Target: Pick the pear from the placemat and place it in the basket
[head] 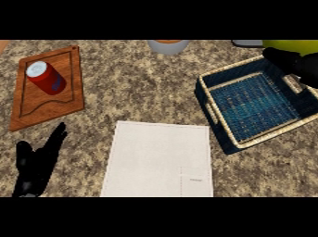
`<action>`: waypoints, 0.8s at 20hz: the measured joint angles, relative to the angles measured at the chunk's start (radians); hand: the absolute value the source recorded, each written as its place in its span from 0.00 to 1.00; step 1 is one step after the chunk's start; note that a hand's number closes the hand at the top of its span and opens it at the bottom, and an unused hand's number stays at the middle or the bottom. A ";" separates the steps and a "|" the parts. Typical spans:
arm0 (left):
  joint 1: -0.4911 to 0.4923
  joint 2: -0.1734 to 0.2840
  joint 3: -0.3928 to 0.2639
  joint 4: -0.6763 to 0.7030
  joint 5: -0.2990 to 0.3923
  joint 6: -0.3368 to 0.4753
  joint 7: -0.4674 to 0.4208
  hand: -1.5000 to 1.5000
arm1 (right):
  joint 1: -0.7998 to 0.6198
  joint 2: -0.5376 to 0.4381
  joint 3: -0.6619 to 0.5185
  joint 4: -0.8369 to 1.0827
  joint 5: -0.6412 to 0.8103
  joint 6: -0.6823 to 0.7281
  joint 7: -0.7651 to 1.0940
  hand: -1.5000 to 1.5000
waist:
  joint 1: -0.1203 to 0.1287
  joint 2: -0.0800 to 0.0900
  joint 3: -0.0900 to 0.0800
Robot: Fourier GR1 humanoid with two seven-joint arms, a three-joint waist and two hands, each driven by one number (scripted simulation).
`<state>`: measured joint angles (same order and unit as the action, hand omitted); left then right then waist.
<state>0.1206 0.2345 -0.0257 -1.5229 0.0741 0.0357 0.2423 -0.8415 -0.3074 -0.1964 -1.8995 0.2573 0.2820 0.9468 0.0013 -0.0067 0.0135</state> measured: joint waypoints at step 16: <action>0.002 -0.001 0.017 -0.008 -0.001 -0.023 0.009 0.50 | 0.183 -0.093 -0.056 0.212 0.087 -0.018 -0.282 0.00 | 0.004 0.002 0.000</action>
<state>0.1227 0.2330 -0.0089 -1.5307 0.0730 0.0131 0.2512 -0.6585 -0.4007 -0.2526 -1.6876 0.3446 0.2642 0.6652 0.0052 -0.0046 0.0133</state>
